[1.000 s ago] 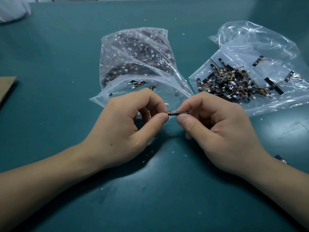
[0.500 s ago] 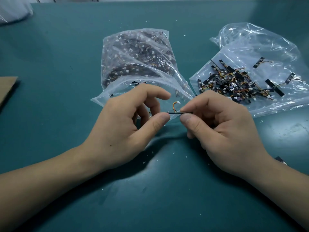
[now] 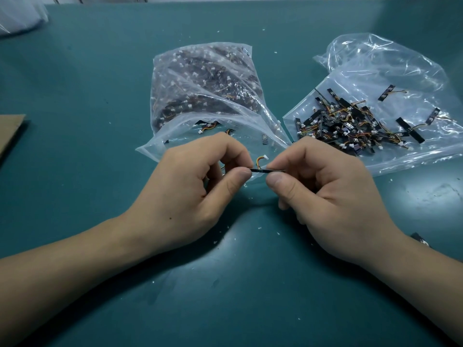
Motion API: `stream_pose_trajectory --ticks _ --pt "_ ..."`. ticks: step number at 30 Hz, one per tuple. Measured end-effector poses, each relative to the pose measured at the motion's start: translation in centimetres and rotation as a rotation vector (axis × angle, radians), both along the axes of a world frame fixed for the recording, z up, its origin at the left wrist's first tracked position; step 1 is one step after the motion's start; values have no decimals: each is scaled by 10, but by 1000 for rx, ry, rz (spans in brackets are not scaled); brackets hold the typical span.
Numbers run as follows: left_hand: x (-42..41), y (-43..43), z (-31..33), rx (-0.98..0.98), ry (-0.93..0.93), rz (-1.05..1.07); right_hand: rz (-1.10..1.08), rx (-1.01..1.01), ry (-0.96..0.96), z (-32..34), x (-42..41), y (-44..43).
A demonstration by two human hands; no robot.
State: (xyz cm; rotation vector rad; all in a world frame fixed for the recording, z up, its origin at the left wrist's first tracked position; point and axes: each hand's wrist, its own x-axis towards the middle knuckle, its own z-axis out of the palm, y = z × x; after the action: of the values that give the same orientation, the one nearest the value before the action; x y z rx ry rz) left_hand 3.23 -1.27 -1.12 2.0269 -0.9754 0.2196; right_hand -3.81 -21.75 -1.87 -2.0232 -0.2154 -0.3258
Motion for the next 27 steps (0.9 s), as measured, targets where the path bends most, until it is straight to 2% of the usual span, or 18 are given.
stream_pose_trajectory --ticks 16,27 --pt "-2 0 2 -50 19 11 5 -22 -20 2 0 -1" --pt "-1 2 1 11 10 -28 49 -47 24 3 -1 0"
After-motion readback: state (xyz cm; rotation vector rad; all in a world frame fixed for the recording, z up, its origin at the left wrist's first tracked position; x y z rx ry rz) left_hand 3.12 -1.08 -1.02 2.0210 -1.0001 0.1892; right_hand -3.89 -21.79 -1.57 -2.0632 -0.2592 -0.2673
